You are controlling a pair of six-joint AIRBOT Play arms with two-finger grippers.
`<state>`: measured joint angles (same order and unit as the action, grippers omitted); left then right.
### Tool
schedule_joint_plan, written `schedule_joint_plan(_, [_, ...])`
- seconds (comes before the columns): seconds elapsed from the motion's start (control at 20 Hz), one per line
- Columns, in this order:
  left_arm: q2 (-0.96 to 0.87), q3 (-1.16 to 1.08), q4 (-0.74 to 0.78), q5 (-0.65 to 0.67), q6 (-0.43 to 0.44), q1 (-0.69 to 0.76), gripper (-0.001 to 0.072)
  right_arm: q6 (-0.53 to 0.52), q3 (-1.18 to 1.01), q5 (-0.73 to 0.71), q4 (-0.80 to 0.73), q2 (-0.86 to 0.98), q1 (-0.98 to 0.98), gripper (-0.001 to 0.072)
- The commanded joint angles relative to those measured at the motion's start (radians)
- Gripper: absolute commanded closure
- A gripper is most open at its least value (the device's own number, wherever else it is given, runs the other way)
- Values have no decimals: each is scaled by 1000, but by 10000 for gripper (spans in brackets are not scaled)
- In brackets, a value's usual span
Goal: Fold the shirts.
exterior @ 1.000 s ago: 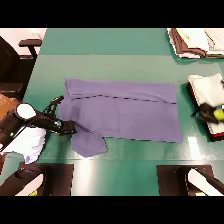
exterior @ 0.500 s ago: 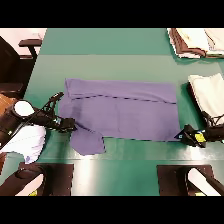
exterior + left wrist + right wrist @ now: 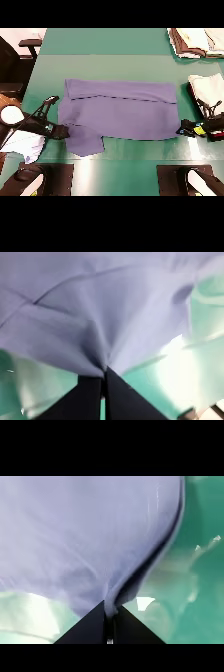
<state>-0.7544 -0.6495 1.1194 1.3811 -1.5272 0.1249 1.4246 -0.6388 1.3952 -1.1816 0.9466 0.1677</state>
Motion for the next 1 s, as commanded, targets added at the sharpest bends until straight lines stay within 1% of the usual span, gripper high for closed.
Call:
schedule_joint_plan(0.0, [110, -1, 13, 153, -45, 0, 686, 58, -53, 128, -104, -110, -37, 694])
schedule_joint_plan(0.1, [116, -11, -6, 166, -45, 0, 687, 71, -98, 153, -103, -181, -27, 695])
schedule_joint_plan(0.2, [106, -37, -1, 86, -43, 0, 687, 76, -159, 144, -104, -190, -27, 696])
schedule_joint_plan(0.25, [89, -57, 2, 31, -34, 0, 687, 76, -194, 134, -101, -158, -29, 696])
schedule_joint_plan(0.4, [-37, -144, 43, -113, -8, 0, 687, 74, -304, 59, -102, -8, -76, 696])
schedule_joint_plan(0.55, [-230, -264, 61, -256, 44, -10, 686, 66, -443, -20, -101, 192, -143, 696])
schedule_joint_plan(0.6, [-296, -311, 86, -291, 43, -10, 686, 66, -491, -33, -101, 259, -156, 695])
schedule_joint_plan(0.8, [-551, -504, 139, -340, 44, -10, 684, 66, -676, -46, -63, 496, -162, 694])
schedule_joint_plan(0.95, [-662, -580, 149, -381, 43, -10, 684, 62, -784, -51, -32, 625, -153, 694])
